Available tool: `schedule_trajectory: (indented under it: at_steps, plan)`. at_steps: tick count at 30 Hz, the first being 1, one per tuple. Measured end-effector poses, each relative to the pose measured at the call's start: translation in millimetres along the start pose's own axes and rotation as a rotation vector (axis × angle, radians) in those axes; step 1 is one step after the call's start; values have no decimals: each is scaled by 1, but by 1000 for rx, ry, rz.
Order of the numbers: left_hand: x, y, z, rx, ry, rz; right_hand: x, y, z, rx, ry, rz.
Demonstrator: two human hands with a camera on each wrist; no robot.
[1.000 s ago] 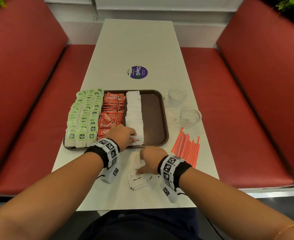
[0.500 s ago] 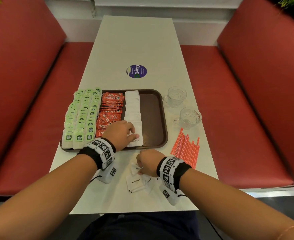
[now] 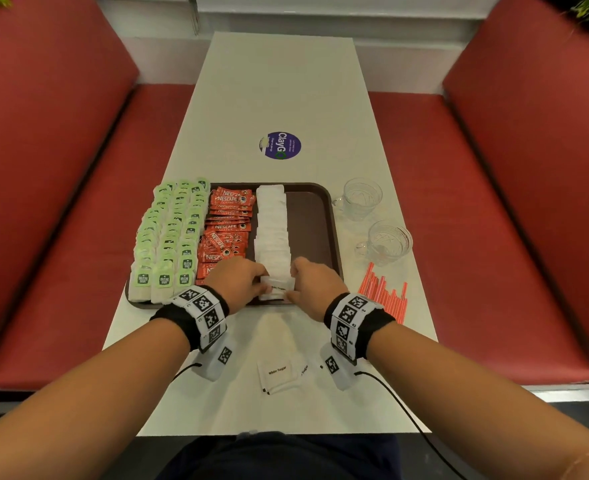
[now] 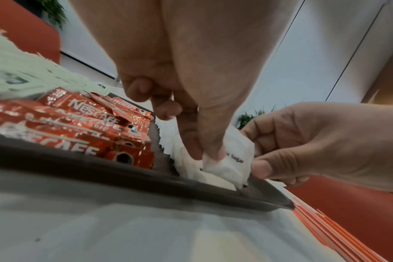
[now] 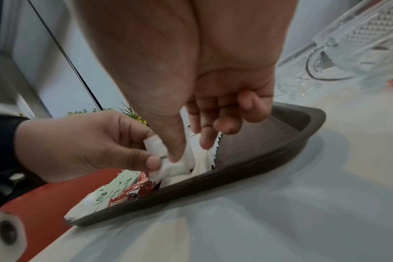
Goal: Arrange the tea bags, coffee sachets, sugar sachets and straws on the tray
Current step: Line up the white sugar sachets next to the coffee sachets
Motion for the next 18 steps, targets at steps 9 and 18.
schedule_trajectory:
  at_steps: [9,18]
  plan:
    - [4,3,11,164,9,-168,14,8,21,-178,-121,93]
    - [10,7,4,163,9,-188,24,0,14,-185,-136,97]
Point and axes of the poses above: each hand's wrist, its own x-axis towards the middle knuckle, its own z-axis out of the palm, y = z × x, the point moved 3 cm from there along x, towards the middle knuckle, and after that the axes turned 4 degrees about x, right-handed, at the moved point
